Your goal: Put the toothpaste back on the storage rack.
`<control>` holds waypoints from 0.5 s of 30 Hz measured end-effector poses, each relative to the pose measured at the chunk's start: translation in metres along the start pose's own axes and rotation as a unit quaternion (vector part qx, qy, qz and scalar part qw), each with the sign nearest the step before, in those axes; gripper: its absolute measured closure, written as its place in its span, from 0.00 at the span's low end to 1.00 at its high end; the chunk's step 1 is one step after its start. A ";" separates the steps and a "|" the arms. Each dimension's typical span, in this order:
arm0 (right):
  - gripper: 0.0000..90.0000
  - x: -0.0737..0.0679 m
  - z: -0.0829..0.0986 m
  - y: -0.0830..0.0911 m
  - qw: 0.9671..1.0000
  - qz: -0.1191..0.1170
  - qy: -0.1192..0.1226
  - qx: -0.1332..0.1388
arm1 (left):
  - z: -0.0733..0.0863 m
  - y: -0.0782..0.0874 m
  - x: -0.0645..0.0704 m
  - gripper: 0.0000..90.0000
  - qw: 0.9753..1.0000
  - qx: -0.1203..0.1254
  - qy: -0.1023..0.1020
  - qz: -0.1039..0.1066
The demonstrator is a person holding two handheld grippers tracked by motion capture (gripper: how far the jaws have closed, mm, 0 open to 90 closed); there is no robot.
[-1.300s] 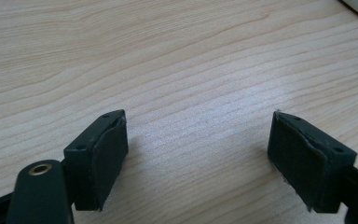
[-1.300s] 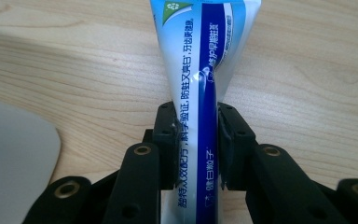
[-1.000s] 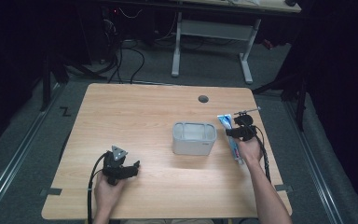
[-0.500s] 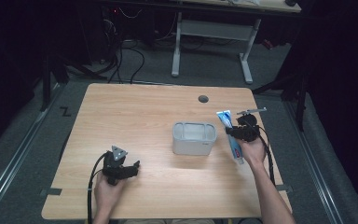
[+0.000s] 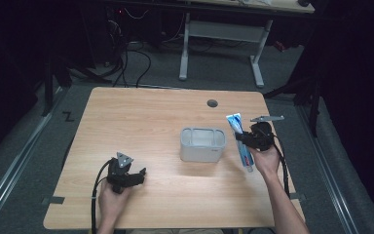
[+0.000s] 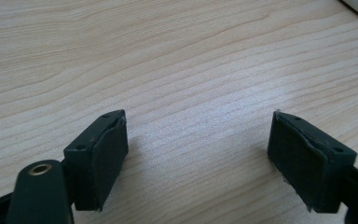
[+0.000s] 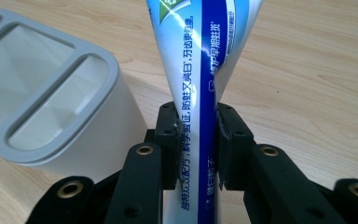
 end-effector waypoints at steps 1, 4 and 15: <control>0.82 -0.001 0.000 0.001 1.000 -0.001 0.003 0.002 | 0.000 0.000 0.000 0.23 1.000 0.000 0.000 0.000; 0.82 -0.003 0.000 0.008 1.000 -0.012 0.004 0.015 | 0.000 0.000 0.000 0.23 1.000 0.000 0.000 0.000; 0.81 -0.013 0.000 0.025 0.998 -0.033 0.016 0.055 | 0.000 0.000 0.000 0.23 1.000 0.000 0.000 0.000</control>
Point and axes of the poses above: each handheld gripper's, and its own axes: y roughly backward along the jaws, z roughly out of its underside, x roughly to its right, the point moved 1 cm from there along -y, roughly forward along the jaws, and after that the axes turned 5 degrees about -x, right-handed, at the moved point
